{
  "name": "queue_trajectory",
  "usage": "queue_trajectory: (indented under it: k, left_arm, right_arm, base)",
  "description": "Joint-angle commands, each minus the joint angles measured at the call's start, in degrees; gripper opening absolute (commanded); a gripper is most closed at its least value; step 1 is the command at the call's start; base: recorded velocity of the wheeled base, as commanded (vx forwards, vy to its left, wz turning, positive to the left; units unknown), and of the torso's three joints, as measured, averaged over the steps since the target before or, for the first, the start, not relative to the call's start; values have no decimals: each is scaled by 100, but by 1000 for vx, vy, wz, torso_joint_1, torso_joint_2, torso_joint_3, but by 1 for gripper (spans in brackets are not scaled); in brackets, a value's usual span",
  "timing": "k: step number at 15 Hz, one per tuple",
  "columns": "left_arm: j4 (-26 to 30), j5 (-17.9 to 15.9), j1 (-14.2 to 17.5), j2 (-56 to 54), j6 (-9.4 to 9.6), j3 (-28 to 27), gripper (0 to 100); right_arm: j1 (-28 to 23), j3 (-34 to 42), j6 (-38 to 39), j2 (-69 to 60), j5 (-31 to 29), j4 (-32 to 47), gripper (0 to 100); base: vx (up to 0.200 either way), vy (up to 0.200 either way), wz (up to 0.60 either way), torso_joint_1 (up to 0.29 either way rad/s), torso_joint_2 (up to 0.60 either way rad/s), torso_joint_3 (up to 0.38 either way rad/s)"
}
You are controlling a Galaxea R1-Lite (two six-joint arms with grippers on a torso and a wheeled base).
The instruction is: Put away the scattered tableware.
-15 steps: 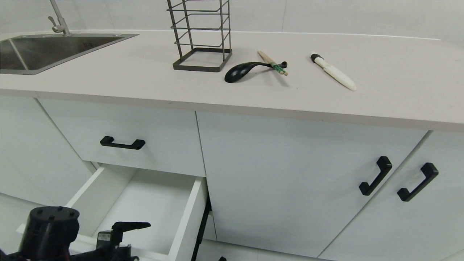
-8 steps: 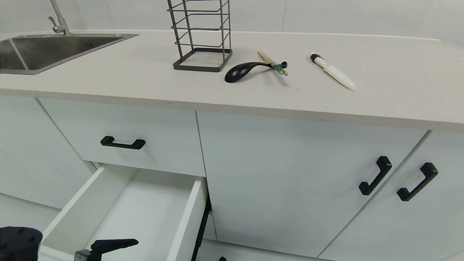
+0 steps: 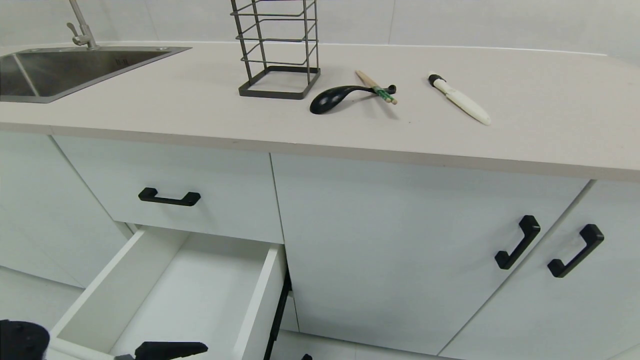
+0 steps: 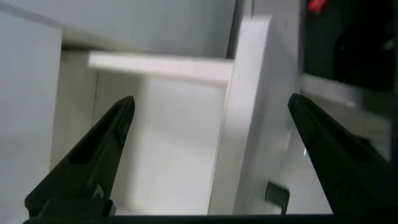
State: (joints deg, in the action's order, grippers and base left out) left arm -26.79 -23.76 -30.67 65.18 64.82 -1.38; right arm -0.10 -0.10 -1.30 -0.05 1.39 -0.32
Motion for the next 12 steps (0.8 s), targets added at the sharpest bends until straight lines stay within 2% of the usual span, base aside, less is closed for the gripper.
queue_trajectory:
  k: [1, 2, 3, 4, 5, 6, 7, 9, 10, 11, 12]
  left_arm:
    - [-10, -147, -853, -515, -716, -126, 100]
    - [-1, -138, -791, -876, -1498, -170, 100]
    - [-28, -120, -589, -1175, -2597, -179, 100]
    - [-19, -111, -405, -1342, -3283, -179, 100]
    - [52, 64, 237, -1939, -5119, -240, 100]
    - [262, 108, 650, -2124, -6280, -319, 100]
    - [429, 91, 870, -2177, -6825, -390, 100]
    - [526, 91, 1248, -2133, -7422, -407, 100]
    - [535, 108, 1696, -2053, -7598, -284, 100]
    - [447, 108, 2012, -2106, -7554, -47, 100]
    - [394, 108, 2188, -2256, -7449, 76, 100]
  right_arm:
    - [1, 1, -1, 5, 2, -3, 0]
    - [1, 1, -1, 5, 2, -3, 0]
    - [1, 1, -1, 5, 2, -3, 0]
    - [1, 1, -1, 5, 2, -3, 0]
    - [1, 1, -1, 5, 2, -3, 0]
    - [1, 1, -1, 5, 2, -3, 0]
    - [1, 1, -1, 5, 2, -3, 0]
    - [1, 1, -1, 5, 2, -3, 0]
    - [1, 1, -1, 5, 2, -3, 0]
    - [1, 1, -1, 5, 2, -3, 0]
    - [1, 1, -1, 5, 2, -3, 0]
  base:
    - [0, 0, 0, 0, 0, 0]
    - [0, 0, 0, 0, 0, 0]
    - [0, 0, 0, 0, 0, 0]
    - [0, 0, 0, 0, 0, 0]
    - [0, 0, 0, 0, 0, 0]
    - [0, 0, 0, 0, 0, 0]
    - [0, 0, 0, 0, 0, 0]
    - [0, 0, 0, 0, 0, 0]
    - [0, 0, 0, 0, 0, 0]
    - [0, 0, 0, 0, 0, 0]
    - [0, 0, 0, 0, 0, 0]
